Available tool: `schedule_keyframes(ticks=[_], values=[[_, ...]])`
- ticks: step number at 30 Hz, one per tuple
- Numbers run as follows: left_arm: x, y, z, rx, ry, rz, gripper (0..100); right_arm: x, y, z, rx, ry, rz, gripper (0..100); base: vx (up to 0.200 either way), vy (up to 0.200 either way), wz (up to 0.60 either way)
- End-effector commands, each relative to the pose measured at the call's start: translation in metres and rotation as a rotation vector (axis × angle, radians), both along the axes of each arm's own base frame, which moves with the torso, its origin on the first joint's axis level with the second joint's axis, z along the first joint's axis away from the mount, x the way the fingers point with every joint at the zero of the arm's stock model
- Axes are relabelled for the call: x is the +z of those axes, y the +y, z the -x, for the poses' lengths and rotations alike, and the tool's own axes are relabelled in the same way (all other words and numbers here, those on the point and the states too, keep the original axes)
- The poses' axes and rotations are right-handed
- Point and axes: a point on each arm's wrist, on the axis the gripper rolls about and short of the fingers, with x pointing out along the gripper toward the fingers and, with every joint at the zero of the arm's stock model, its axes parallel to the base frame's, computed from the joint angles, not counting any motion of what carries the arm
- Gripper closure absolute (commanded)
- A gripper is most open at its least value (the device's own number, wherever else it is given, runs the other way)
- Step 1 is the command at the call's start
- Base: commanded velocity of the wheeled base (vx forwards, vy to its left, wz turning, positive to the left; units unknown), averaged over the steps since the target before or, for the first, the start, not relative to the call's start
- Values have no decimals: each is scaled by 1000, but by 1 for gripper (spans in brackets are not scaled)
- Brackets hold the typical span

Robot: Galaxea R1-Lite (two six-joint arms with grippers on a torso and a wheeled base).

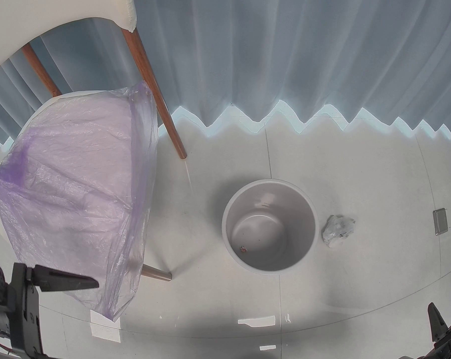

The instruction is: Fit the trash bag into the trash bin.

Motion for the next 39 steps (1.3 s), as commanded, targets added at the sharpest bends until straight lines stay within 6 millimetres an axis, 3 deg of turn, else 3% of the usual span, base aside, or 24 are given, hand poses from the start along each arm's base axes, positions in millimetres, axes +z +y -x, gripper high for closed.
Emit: schedule_keyframes(ticks=[1, 8, 17, 29, 39], values=[[4, -21, -27, 33, -3, -51, 0, -5, 0, 0, 1, -1, 0, 0, 0, 0, 0], [-5, -38, -53, 146, -65, -153, 0, -5, 0, 0, 1, -1, 0, 0, 0, 0, 0], [-3, -59, -68, 320, -107, -235, 0, -5, 0, 0, 1, -1, 0, 0, 0, 0, 0], [8, -110, -93, 601, -234, -325, 0, -5, 0, 0, 1, -1, 2, 0, 0, 0, 0], [-11, -129, -109, 808, -277, -429, 0, -5, 0, 0, 1, -1, 2, 0, 0, 0, 0]])
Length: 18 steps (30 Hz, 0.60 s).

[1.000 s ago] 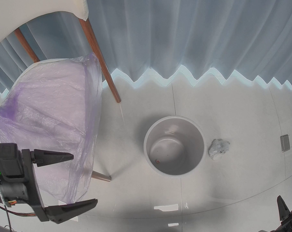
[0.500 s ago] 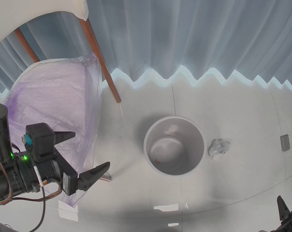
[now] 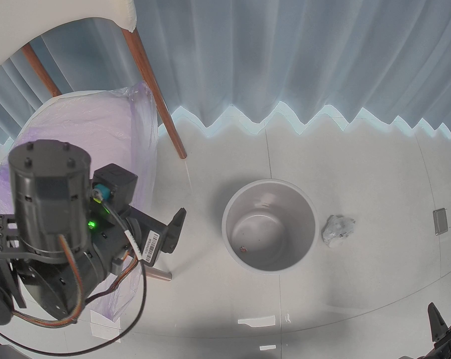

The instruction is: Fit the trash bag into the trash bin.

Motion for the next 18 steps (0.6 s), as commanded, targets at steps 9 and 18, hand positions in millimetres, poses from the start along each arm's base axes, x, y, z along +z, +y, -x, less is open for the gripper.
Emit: schedule_keyframes(ticks=[9, 18], values=[[-32, -25, -24, 202, -22, -103, 0, -5, 0, 0, 1, -1, 0, 0, 0, 0, 0], [-39, -28, -30, 268, -38, -140, 0, -5, 0, 0, 1, -1, 2, 0, 0, 0, 0]])
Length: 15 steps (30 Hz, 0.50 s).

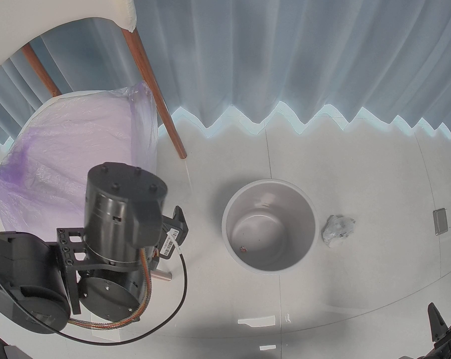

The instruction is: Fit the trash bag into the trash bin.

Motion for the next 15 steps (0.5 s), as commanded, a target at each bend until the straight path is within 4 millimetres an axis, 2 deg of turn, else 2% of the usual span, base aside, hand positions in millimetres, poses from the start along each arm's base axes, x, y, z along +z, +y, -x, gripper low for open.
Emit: schedule_keyframes(ticks=[1, 11, 15], values=[[-7, -1, -4, 13, 15, -22, 0, -5, 0, 0, 1, -1, 0, 0, 0, 0, 0], [-12, 7, -23, 82, 26, -41, 0, -5, 0, 0, 1, -1, 0, 0, 0, 0, 0], [-12, 7, -24, 86, 27, -44, 0, -5, 0, 0, 1, -1, 0, 0, 0, 0, 0]])
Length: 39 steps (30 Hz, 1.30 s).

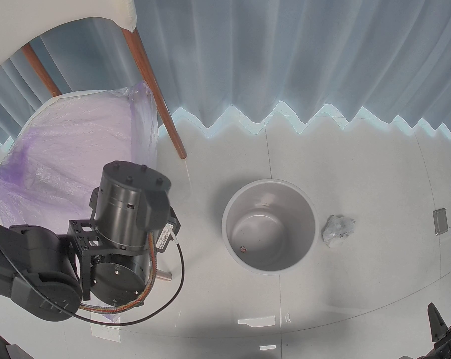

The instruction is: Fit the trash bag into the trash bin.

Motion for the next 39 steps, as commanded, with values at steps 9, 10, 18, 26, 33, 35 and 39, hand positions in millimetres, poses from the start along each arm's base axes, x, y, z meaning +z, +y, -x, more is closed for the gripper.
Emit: schedule_keyframes(ticks=[9, 10, 18, 26, 33, 35, 39], values=[[-1, 1, -2, 3, 6, -23, 100, -5, 0, 0, 1, -1, 3, 0, 0, 0, 0], [-1, 2, -1, 1, 6, -23, 100, -5, 0, 0, 2, -1, 3, 0, 0, 0, 0], [16, 7, 1, 0, -44, 34, 100, -5, 0, 0, 2, -1, 3, 0, 0, 0, 0], [36, 13, 18, -144, -70, 120, 100, -5, 0, 0, 4, -1, 6, 0, 0, 0, 0], [58, 31, 41, -288, -101, 134, 100, -5, 0, 0, 4, -1, 3, 0, 0, 0, 0], [66, 39, 48, -335, -118, 132, 100, -5, 0, 0, 4, -1, 2, 0, 0, 0, 0], [76, 48, 58, -437, -109, 143, 100, -5, 0, 0, 4, -1, 0, 0, 0, 0, 0]])
